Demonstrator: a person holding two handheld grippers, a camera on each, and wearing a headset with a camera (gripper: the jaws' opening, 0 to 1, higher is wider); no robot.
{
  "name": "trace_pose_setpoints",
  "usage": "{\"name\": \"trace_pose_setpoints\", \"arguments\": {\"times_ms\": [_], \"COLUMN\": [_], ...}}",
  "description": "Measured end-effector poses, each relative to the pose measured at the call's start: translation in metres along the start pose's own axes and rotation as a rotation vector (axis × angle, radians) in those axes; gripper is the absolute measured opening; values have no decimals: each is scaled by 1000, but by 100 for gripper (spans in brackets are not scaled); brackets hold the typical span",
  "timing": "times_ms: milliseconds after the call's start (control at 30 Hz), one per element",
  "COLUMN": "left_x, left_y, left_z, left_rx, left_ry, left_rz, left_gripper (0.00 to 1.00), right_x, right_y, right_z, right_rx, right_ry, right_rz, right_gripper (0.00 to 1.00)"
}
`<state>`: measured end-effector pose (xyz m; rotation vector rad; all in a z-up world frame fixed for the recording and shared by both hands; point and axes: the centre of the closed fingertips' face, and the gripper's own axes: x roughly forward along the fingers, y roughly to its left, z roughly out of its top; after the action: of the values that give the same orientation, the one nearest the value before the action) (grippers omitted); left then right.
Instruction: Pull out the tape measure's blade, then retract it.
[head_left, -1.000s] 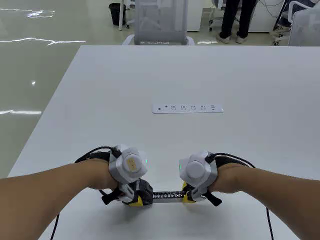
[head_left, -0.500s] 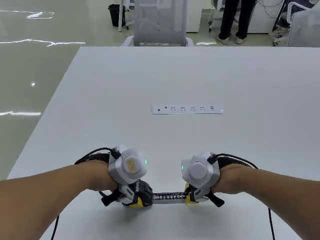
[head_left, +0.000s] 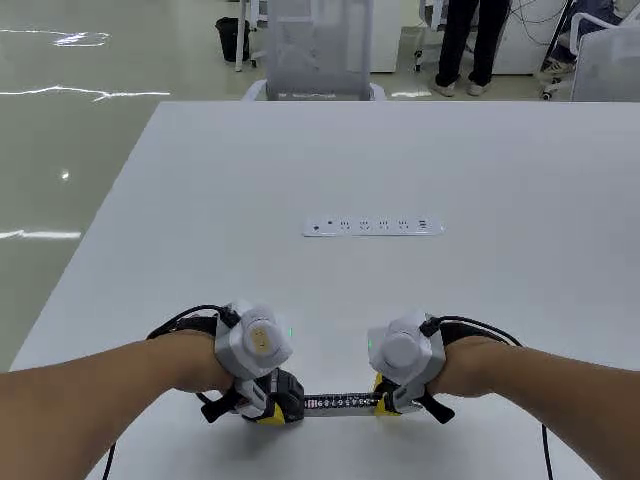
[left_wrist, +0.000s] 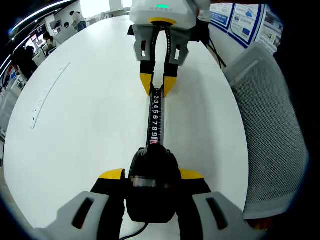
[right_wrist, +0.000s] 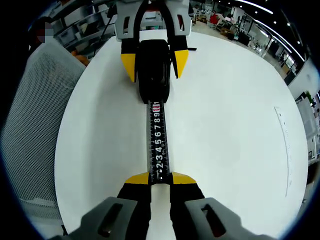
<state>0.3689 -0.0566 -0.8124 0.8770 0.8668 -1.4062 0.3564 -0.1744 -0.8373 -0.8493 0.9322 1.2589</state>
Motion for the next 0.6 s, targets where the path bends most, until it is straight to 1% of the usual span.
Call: {"name": "trace_pose_setpoints", "arguments": {"times_ms": [600], "left_x": [0], "left_y": [1], "left_z": [1], "left_rx": [-6], "left_ry": [-2], "left_rz": [1], "left_gripper": [35], "right_x": [-6], "right_y": [-2], "right_z": [-16], "right_rx": [15], "right_ry": [10], "right_rz": [3], "right_gripper": [12]}}
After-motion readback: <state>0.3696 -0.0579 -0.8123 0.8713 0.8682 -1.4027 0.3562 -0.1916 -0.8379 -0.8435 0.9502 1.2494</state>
